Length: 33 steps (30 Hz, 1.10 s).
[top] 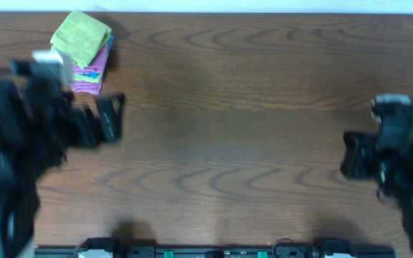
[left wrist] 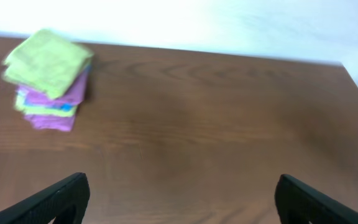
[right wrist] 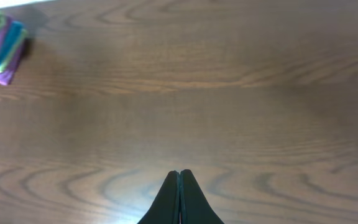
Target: Fold the cloth
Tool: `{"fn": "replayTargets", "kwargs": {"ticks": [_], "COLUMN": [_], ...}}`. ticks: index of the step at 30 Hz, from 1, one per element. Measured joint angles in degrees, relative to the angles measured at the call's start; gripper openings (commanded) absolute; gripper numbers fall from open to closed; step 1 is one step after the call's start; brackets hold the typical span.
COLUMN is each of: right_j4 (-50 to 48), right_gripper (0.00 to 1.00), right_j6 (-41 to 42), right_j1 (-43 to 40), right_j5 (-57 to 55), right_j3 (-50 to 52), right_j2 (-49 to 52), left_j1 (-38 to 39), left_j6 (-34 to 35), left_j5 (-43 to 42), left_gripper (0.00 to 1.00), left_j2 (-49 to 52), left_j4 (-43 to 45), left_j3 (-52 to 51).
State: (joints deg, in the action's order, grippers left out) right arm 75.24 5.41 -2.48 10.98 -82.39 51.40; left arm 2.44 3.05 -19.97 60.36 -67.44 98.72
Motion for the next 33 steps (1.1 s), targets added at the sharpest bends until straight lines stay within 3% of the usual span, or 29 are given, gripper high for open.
{"fn": "replayTargets", "kwargs": {"ticks": [6,7,8,10,13,33], "right_j4": [1.73,1.6,1.44,1.25,1.18,1.18], "right_gripper": [0.02,0.07,0.26,0.99,0.99,0.99], "right_j6": [-2.51,-2.69,-2.71,-3.04,-3.32,-3.54], "right_j1": [0.0,0.0,0.0,0.0,0.0,0.0], "right_j5": [0.13,0.13,0.13,0.15,0.13,0.13], "right_j3": [7.41,10.05,11.61,15.08,16.65,16.79], "right_j2": [-16.17,-18.71,-20.11,-22.82,-23.52,-23.52], "left_j1": [11.65,12.44,12.7,12.79,12.79,12.46], "left_j6": [0.61,1.18,1.51,2.12,3.21,5.68], "left_j5": [6.84,7.48,7.8,8.39,8.44,9.92], "left_gripper": [0.96,0.96,0.96,0.96,0.96,0.96], "left_j2": [-16.46,-18.64,-20.13,-22.36,-23.08,-23.17], "left_j4": [1.7,2.19,2.6,4.22,4.63,0.74], "left_j3": [-15.26,-19.04,-21.79,-27.17,-30.8,-30.95]}}
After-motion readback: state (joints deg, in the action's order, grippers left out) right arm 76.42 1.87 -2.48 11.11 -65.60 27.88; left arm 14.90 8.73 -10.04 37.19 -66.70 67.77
